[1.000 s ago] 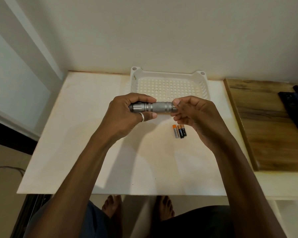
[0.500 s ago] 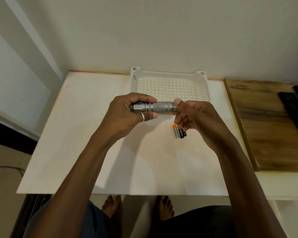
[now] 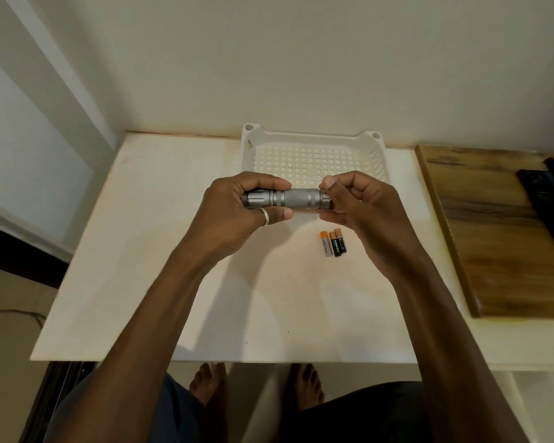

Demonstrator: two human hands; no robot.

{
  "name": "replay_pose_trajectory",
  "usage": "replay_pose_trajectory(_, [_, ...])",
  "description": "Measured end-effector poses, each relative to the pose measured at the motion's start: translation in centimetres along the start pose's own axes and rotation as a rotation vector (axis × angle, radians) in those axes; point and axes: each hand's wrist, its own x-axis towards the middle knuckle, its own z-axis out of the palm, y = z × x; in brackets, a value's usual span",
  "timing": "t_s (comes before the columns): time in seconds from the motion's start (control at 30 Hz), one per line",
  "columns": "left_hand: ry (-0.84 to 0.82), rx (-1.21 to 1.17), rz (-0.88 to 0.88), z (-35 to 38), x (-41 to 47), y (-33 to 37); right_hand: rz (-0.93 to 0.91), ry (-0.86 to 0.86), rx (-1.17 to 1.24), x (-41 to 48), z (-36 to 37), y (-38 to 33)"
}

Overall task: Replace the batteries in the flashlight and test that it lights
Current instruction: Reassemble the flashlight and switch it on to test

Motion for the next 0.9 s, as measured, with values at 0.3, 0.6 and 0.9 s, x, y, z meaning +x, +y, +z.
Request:
replay_pose_trajectory(0.3, [-0.012,-0.013,-0.002,0.0,-0.1,0.0,0.063,-0.103,-0.013,-0.2,-1.1,-0.2])
replay_pose_trajectory(0.6, [-0.001,-0.02,-0.006,-0.2,0.1,-0.1,0.085,-0.089,-0.058,0.1,-0.6,0.2])
replay_pose_trajectory(0.9, [-0.019,-0.001,-0.005,-0.1,0.0,0.0,0.07,-0.116,-0.074,0.0,-0.8,0.0])
